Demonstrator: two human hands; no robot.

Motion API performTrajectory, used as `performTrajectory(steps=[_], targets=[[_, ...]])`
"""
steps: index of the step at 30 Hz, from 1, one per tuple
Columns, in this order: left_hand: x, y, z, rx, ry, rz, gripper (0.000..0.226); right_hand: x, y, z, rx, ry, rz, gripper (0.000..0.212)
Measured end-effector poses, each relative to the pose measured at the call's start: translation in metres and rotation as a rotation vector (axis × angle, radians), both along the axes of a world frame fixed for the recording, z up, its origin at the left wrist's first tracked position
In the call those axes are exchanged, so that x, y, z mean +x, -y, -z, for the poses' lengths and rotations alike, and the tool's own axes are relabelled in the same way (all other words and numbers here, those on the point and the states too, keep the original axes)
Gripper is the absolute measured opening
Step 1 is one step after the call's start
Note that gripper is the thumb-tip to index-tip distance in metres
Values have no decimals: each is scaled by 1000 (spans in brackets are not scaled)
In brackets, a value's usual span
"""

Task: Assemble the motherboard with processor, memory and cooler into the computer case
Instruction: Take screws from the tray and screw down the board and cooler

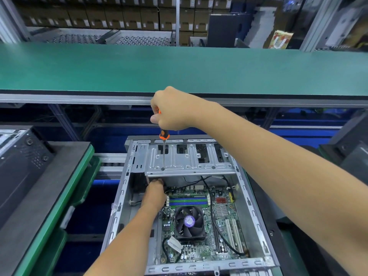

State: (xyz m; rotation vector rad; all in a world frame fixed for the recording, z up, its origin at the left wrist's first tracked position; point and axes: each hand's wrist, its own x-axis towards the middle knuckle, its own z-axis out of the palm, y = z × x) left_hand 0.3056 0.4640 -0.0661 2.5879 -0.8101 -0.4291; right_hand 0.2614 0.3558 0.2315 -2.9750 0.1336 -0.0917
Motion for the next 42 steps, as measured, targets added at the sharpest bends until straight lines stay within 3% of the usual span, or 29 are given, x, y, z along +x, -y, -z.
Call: performTrajectory(steps=[27,42], targets=[[0,-2,4,24,36,55,38,-5,0,-1,-42,-16,-139,22],[0,-2,2,39,62,77,30,0,-3,-1,-80,-50,-213,18]])
